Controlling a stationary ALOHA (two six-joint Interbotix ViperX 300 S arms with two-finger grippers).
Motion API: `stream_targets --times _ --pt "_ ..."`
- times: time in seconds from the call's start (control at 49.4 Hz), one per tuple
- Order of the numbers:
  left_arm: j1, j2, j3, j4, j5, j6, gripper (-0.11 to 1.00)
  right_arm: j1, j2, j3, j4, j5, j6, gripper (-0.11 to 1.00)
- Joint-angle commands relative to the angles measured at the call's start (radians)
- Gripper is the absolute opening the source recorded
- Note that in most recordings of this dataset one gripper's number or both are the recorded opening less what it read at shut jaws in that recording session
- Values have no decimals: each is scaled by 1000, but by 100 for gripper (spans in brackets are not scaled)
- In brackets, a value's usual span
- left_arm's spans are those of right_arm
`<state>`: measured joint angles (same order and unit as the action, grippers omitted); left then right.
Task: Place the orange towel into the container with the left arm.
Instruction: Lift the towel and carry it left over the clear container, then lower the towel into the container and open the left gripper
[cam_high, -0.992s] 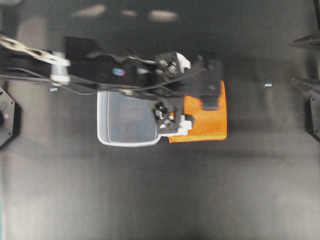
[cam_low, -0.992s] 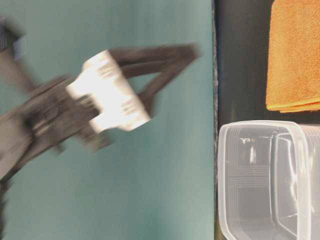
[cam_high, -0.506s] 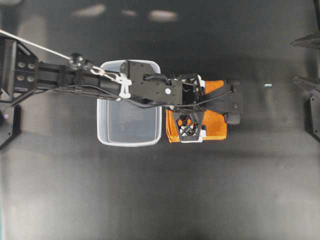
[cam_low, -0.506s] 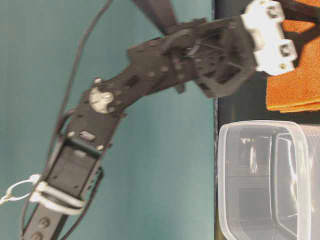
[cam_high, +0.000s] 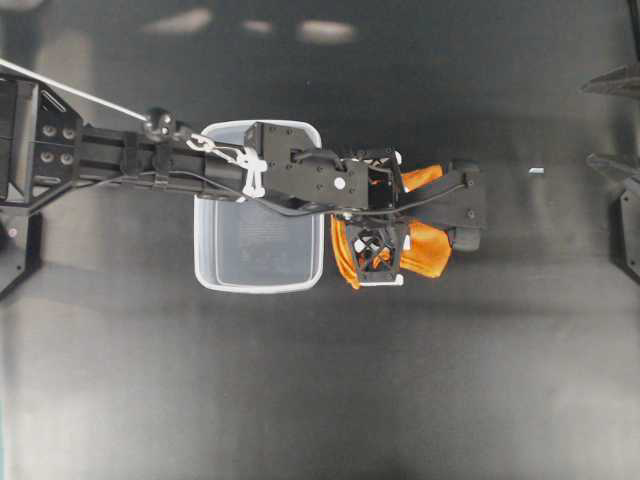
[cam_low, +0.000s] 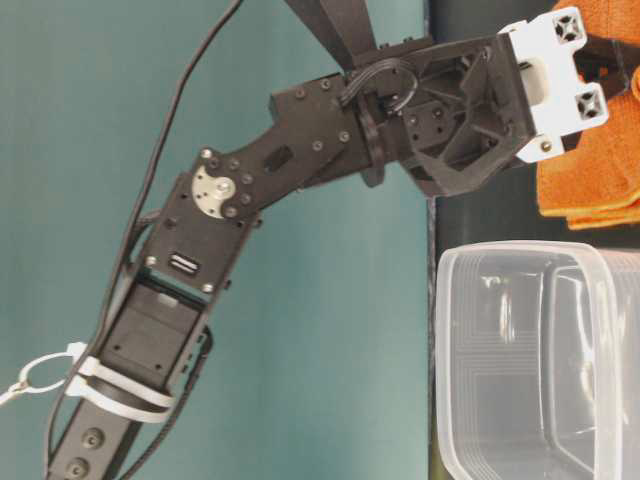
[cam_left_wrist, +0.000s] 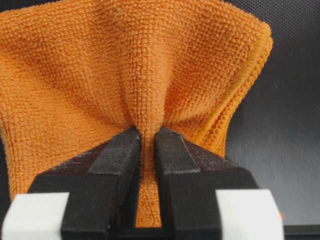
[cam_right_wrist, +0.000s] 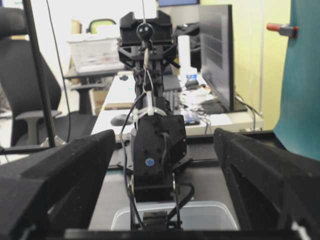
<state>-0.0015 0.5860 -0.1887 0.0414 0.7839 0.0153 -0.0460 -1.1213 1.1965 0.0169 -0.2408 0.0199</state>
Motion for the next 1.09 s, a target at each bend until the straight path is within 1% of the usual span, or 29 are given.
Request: stream_targets --times 0.0,0.121,0.202,0.283,0.385,0.466,0.547,0.709,0.789,0.87,0.972,1.073 --pt "-2 -75 -49 5 41 0 6 -3 5 -11 3 -6 2 77" --pt "0 -173 -104 5 110 -2 6 -3 5 -8 3 -6 2 77" --pt "-2 -249 -124 5 153 -2 6 -3 5 -8 3 -6 2 77" --pt "0 -325 -123 5 195 -2 6 -3 5 -5 3 -6 2 77" --pt "3 -411 -87 5 245 -2 6 -3 5 -2 3 -6 2 77" --pt "8 -468 -21 5 273 -2 6 -3 5 -2 3 -6 2 77" --pt "15 -522 83 5 281 -3 6 -3 3 0 3 -6 2 77" --pt "41 -612 287 5 244 -3 6 -3 3 0 3 -6 2 77" --pt "52 -650 388 5 195 -2 6 -3 3 0 3 -6 2 77" --pt "55 -680 474 5 109 0 6 -3 2 0 3 -6 2 77" --pt "55 -699 554 5 2 2 6 -3 3 0 3 -6 2 77" --pt "60 -715 618 5 -55 8 6 -3 2 0 3 -6 3 77"
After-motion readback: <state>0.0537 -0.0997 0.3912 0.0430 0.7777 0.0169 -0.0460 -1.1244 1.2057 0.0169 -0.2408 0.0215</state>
